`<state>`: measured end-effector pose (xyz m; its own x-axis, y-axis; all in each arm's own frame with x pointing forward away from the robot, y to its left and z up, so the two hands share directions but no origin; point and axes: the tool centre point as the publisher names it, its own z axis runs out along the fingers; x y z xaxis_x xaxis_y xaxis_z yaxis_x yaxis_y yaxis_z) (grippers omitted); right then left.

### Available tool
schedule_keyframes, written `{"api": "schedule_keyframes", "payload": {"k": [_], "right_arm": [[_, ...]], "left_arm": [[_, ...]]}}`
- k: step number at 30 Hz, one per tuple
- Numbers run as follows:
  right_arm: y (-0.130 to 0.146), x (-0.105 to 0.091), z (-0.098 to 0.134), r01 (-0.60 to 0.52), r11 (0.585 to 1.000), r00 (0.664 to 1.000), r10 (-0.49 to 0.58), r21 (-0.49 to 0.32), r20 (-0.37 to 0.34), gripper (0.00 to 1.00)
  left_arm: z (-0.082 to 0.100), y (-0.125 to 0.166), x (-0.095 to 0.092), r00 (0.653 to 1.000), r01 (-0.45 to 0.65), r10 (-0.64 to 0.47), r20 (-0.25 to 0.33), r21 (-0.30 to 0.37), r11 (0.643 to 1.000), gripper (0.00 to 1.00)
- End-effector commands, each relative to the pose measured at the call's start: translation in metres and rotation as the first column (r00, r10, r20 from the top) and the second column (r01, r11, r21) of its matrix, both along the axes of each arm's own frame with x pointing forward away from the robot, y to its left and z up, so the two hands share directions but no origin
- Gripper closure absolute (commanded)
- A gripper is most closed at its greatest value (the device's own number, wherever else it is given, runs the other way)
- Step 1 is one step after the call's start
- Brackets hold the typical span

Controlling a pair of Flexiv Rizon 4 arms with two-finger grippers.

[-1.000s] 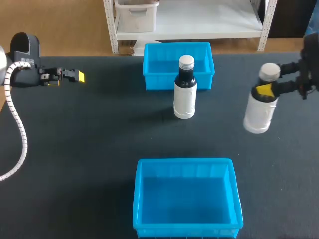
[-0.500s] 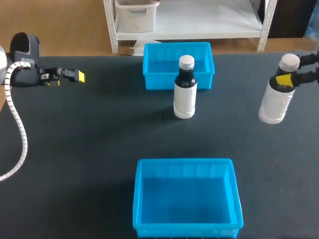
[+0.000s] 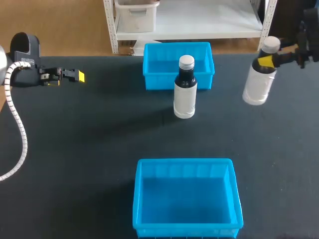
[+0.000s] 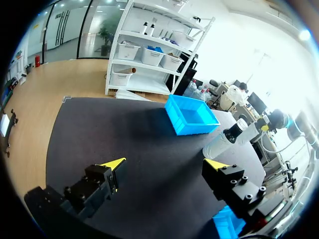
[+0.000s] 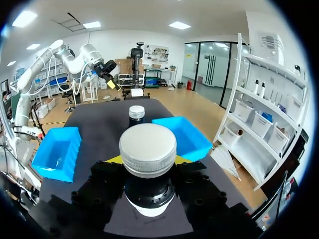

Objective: Pick up the bottle, and place it in the far bin if it is heavy, or in the near bin if it is light.

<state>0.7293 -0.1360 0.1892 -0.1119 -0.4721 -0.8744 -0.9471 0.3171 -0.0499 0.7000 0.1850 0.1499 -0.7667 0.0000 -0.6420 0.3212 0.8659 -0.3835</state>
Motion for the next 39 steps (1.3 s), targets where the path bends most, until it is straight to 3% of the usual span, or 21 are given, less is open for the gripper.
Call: {"api": "schedule_keyframes", "payload": {"k": [1,7,39], "right_arm": [[0.019,0.034,-0.004,-0.035,0.999,0.999,0.035,-0.002,-0.016,1.0],[0.032,0.045,-0.002,-0.045,0.999,0.998,0.044,-0.02,-0.035,1.0],[0.033,0.045,-0.002,-0.045,0.998,0.998,0.044,-0.031,-0.034,1.0]], "left_arm": [[0.0,0.0,0.0,1.0,0.0,0.0,0.0,0.0,1.0,0.0],[0.0,0.0,0.0,1.0,0.0,0.0,0.0,0.0,1.0,0.0],[0.0,0.0,0.0,1.0,0.0,0.0,0.0,0.0,1.0,0.0]]}}
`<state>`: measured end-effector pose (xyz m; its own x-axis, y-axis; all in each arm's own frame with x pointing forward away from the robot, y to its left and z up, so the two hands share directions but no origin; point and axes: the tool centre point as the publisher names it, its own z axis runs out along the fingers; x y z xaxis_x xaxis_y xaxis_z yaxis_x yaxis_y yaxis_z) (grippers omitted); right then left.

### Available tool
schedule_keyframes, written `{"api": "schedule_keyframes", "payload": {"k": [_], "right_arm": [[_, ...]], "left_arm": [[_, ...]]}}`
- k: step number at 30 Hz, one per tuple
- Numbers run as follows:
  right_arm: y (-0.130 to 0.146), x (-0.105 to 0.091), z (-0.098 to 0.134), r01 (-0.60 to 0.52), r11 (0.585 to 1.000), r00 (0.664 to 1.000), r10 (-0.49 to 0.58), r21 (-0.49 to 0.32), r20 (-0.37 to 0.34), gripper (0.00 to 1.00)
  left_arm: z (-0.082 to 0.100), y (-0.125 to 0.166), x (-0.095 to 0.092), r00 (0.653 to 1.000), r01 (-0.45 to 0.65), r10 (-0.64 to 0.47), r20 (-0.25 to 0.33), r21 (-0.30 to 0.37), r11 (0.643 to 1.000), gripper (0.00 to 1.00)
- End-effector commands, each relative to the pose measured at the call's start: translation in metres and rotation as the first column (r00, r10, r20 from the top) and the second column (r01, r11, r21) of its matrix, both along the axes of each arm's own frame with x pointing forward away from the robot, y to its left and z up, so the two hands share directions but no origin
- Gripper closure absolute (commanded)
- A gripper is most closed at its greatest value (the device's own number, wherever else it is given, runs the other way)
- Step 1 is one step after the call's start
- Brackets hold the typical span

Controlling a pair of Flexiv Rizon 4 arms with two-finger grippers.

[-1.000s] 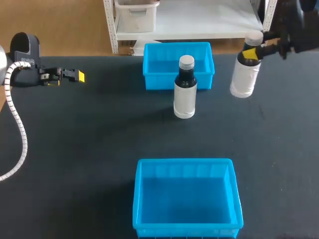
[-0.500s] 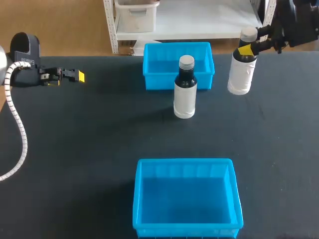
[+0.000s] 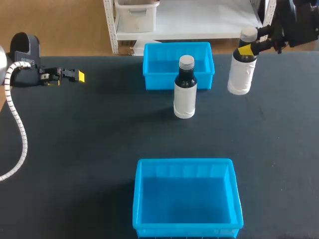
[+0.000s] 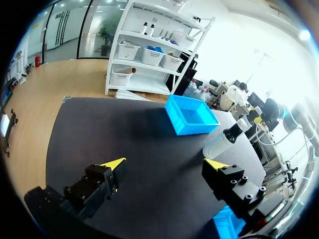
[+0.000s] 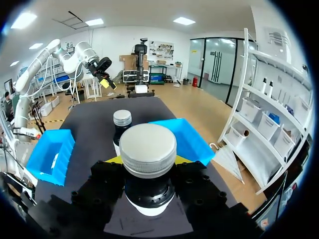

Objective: Pick up the bottle, and place it in the far bin if it is heavy, or in the near bin if it is light.

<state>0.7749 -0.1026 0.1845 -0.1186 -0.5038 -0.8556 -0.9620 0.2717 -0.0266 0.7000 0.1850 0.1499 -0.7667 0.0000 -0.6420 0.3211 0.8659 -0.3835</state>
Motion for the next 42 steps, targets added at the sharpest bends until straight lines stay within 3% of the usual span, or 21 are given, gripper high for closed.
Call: {"api": "schedule_keyframes", "payload": {"k": [1,17,27,42], "right_arm": [[0.0,-0.001,0.003,0.002,1.0,1.0,-0.002,-0.001,0.001,1.0],[0.019,0.04,0.017,-0.046,0.999,0.998,0.045,0.021,0.038,1.0],[0.037,0.065,0.043,-0.088,0.995,0.992,0.082,0.052,0.093,1.0],[0.094,0.095,0.038,-0.199,0.979,0.976,0.194,0.04,0.097,1.0]], "left_arm": [[0.0,0.0,0.0,1.0,0.0,0.0,0.0,0.0,1.0,0.0],[0.0,0.0,0.0,1.0,0.0,0.0,0.0,0.0,1.0,0.0],[0.0,0.0,0.0,1.0,0.0,0.0,0.0,0.0,1.0,0.0],[0.0,0.0,0.0,1.0,0.0,0.0,0.0,0.0,1.0,0.0]]}}
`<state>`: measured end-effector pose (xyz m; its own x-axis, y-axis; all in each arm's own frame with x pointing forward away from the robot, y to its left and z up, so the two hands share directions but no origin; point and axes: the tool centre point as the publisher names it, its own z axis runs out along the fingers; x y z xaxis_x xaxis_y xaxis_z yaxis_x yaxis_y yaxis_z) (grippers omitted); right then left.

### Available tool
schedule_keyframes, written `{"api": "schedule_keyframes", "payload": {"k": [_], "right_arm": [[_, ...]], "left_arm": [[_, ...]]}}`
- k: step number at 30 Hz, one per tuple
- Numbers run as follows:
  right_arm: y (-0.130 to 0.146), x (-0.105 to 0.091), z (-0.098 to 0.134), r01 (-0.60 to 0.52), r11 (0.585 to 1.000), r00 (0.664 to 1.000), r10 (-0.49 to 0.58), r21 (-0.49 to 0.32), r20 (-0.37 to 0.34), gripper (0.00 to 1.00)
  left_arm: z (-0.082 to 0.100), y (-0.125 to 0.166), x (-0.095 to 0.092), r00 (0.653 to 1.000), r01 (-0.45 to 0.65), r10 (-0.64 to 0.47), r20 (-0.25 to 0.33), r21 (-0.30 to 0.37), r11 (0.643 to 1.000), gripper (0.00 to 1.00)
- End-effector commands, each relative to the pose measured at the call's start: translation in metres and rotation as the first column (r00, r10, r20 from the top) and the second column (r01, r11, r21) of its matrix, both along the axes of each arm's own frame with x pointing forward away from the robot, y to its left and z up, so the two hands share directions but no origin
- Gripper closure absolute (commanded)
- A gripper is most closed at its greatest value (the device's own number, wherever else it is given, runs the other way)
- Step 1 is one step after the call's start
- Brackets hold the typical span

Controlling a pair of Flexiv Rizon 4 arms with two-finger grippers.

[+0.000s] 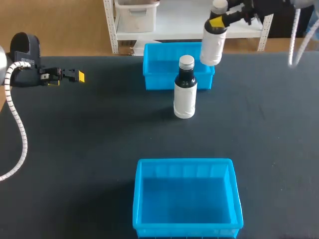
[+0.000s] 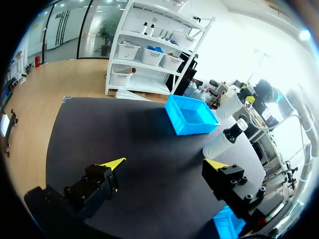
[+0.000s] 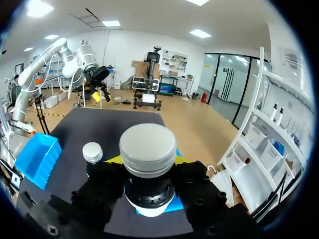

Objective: Pick up the bottle, and place it in the far bin if it is heavy, or in the near bin if it is light.

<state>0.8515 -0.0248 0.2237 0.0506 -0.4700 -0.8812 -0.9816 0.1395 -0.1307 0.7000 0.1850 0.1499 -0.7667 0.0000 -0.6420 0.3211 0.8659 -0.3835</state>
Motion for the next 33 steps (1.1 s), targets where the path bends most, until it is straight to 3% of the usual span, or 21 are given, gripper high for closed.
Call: {"api": "schedule_keyframes", "payload": {"k": [1,12,33], "right_arm": [[0.02,0.021,-0.002,-0.069,0.998,0.997,0.069,0.001,-0.022,1.0],[0.063,0.036,-0.023,-0.143,0.99,0.988,0.143,-0.004,-0.055,1.0],[0.116,0.053,-0.052,-0.232,0.973,0.967,0.232,0.013,-0.11,1.0]], "left_arm": [[0.0,0.0,0.0,1.0,0.0,0.0,0.0,0.0,1.0,0.0],[0.0,0.0,0.0,1.0,0.0,0.0,0.0,0.0,1.0,0.0],[0.0,0.0,0.0,1.0,0.0,0.0,0.0,0.0,1.0,0.0]]}}
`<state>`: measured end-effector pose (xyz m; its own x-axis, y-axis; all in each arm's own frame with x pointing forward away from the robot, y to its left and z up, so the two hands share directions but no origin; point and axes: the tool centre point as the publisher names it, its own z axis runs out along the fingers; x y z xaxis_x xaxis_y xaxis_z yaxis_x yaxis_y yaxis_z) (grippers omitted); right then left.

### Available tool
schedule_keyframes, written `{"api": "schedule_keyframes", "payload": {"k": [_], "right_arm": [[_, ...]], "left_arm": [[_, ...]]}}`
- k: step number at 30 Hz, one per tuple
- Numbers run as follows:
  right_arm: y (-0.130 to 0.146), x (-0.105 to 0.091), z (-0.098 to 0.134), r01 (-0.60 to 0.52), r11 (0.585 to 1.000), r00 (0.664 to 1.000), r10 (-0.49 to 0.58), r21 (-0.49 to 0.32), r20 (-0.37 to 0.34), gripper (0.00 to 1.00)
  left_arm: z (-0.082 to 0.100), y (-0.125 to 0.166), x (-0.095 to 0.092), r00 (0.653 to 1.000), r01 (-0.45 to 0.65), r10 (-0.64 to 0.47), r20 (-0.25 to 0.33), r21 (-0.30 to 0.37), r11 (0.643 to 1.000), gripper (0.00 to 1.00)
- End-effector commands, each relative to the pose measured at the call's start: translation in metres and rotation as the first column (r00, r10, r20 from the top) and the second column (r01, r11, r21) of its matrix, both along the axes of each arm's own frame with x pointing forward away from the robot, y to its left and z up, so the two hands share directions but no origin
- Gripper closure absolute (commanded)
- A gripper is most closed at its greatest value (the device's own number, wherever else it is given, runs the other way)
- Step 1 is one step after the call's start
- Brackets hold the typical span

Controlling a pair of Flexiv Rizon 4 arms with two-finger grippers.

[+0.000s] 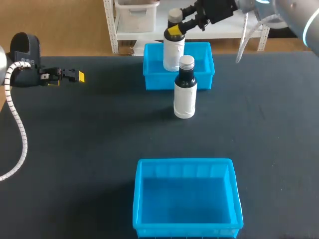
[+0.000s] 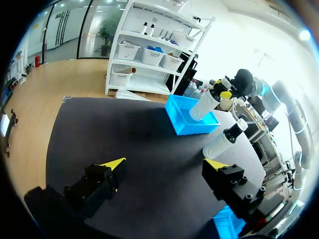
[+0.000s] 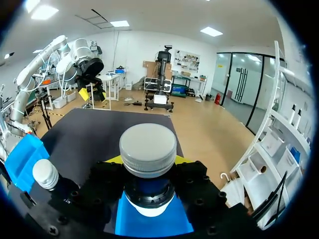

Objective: Pick up the bottle, and place it in the far bin if it is heavy, or in the near bin if it is light.

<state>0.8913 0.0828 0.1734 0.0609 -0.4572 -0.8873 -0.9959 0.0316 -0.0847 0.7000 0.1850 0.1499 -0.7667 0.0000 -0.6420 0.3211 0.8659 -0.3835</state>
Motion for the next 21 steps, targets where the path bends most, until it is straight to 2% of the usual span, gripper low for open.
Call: {"api": "schedule_keyframes", "payload": {"k": [1,9,21], "right_arm": [[0.011,0.014,-0.003,-0.13,0.992,0.989,0.129,-0.004,-0.067,1.0],[0.023,0.009,-0.012,-0.146,0.989,0.986,0.146,0.004,-0.079,1.0],[0.032,0.013,-0.027,-0.158,0.987,0.983,0.157,-0.005,-0.099,1.0]], "left_arm": [[0.0,0.0,0.0,1.0,0.0,0.0,0.0,0.0,1.0,0.0],[0.0,0.0,0.0,1.0,0.0,0.0,0.0,0.0,1.0,0.0],[0.0,0.0,0.0,1.0,0.0,0.0,0.0,0.0,1.0,0.0]]}}
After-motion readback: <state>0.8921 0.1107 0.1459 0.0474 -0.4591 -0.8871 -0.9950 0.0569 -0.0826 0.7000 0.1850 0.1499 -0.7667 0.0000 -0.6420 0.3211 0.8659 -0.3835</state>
